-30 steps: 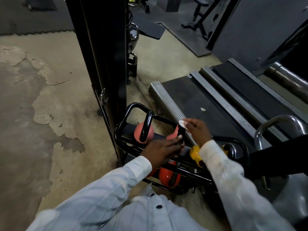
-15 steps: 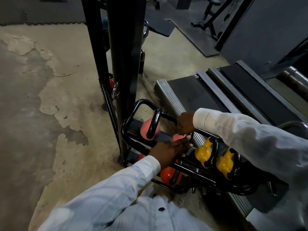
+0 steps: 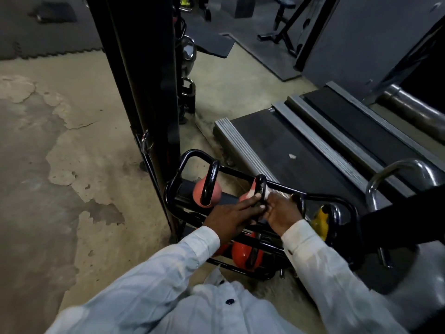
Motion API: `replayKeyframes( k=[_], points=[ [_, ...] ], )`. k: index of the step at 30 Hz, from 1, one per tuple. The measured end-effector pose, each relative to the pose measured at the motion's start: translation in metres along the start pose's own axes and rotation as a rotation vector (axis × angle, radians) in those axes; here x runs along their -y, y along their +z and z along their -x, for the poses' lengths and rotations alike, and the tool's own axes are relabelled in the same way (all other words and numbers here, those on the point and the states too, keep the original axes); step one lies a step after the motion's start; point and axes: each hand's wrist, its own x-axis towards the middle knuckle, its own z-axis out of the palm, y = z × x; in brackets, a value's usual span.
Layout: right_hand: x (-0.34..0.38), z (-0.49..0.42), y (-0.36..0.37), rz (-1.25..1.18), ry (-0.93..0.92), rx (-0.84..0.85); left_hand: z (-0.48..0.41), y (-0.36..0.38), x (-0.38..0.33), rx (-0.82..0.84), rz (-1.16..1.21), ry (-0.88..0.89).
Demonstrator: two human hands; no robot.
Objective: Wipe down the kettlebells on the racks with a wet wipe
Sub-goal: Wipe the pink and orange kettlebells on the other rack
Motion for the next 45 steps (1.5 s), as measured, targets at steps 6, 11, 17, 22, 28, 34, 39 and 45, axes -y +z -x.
replayKeyframes(
  k=[6, 11, 17, 22, 28, 34, 39, 45],
  points=[
    [0.015, -0.008, 0.023, -0.030, 0.140, -0.026, -0.002, 0.002, 0.002, -0.007, -0.011, 0.012],
    [-0.002, 0.028, 0.015, 0.082, -0.059, -0.095, 0.000, 0.000, 0.006, 0.030, -0.073, 0.059],
    [0.019, 0.005, 0.013, 0.576, -0.446, -0.191, 0.001, -0.003, 0.004, -0.015, -0.143, 0.109],
    [0.055, -0.015, 0.034, 1.309, -0.569, -0.057, 0.000, -0.008, 0.002, -0.022, -0.089, 0.129],
    [0.023, 0.021, 0.006, 0.748, -0.465, -0.062, -0.015, -0.023, 0.010, -0.153, 0.078, -0.001],
    [-0.008, 0.033, 0.018, 0.125, -0.177, -0.184, -0.096, -0.039, 0.029, 0.135, 0.432, -0.327],
    [-0.022, 0.041, 0.015, 0.246, -0.238, -0.301, -0.134, -0.038, 0.039, 0.536, 0.407, -0.266],
    [-0.012, 0.025, 0.050, 0.071, -0.274, -0.495, -0.141, -0.039, 0.046, 0.528, 0.441, -0.217]
  ],
)
